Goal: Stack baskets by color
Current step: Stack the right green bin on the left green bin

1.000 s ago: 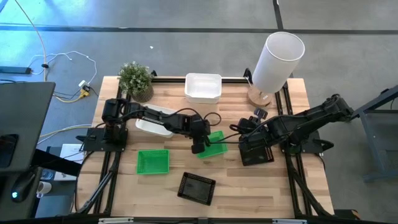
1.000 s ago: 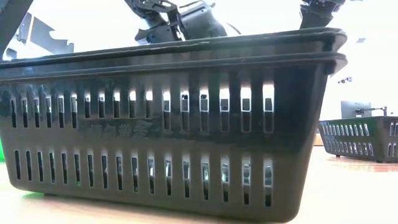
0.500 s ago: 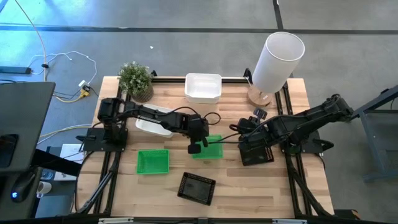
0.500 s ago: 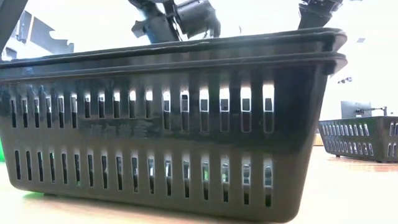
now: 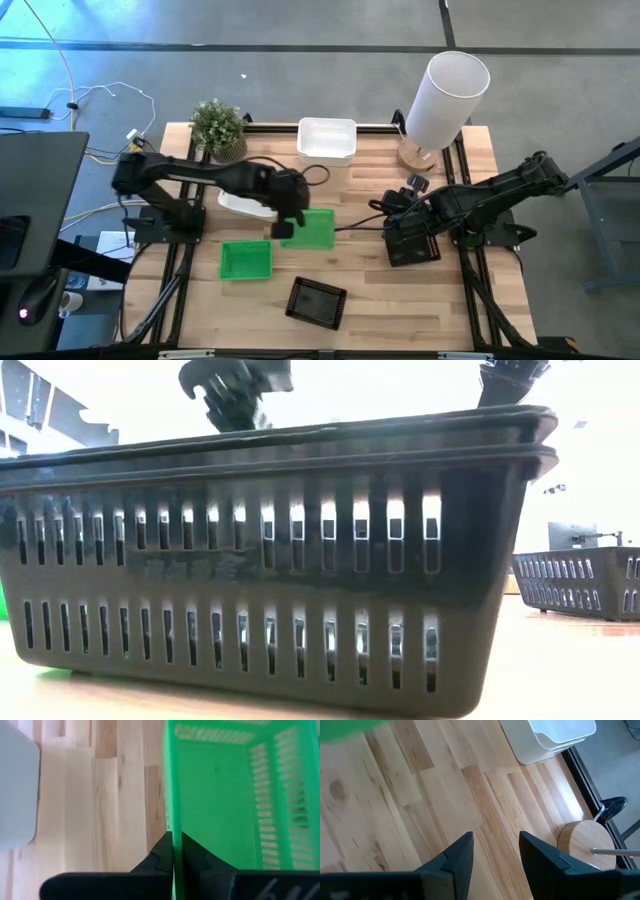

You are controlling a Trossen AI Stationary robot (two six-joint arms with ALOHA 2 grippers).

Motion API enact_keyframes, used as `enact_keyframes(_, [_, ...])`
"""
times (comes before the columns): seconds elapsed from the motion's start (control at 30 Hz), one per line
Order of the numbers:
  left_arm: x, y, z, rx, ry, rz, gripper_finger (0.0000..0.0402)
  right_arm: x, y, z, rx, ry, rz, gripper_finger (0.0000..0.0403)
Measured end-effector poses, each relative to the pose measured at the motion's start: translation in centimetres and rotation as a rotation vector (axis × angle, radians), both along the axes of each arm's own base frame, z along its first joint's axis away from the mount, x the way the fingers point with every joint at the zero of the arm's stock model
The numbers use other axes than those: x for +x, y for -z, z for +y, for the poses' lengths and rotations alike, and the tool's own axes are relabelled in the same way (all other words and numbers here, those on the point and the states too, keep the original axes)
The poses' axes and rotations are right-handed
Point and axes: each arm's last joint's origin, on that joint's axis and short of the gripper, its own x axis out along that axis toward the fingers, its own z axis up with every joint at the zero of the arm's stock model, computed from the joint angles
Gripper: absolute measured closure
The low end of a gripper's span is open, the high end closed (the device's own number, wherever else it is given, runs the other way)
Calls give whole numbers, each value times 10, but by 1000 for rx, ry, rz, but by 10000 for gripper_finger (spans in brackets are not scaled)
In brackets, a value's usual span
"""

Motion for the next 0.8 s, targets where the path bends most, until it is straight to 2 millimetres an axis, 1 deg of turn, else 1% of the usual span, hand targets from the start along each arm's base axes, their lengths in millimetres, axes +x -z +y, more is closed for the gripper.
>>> enact_keyframes(0.2, [-45,-38,-11,-25,2,-9,401,1,0,0,4,0,-6,258])
enact_keyframes(0.33, [-71,-55,-21,-40,4,-8,401,1,0,0,6,0,-8,258])
enact_keyframes(0.43, [-84,-62,-31,-47,27,-22,401,1,0,1,10,-1,-12,258])
enact_keyframes(0.5, [-92,-61,-37,-54,41,-38,401,2,0,1,12,-1,-16,258])
enact_keyframes(0.57, [-101,-55,-42,-76,26,-46,401,2,0,1,13,-1,-20,258])
enact_keyframes(0.63, [-110,-43,-45,-88,-4,-26,401,2,-1,1,13,-1,-21,258])
enact_keyframes(0.8, [-125,-14,-53,-143,-59,-36,401,2,0,1,12,-3,-20,258])
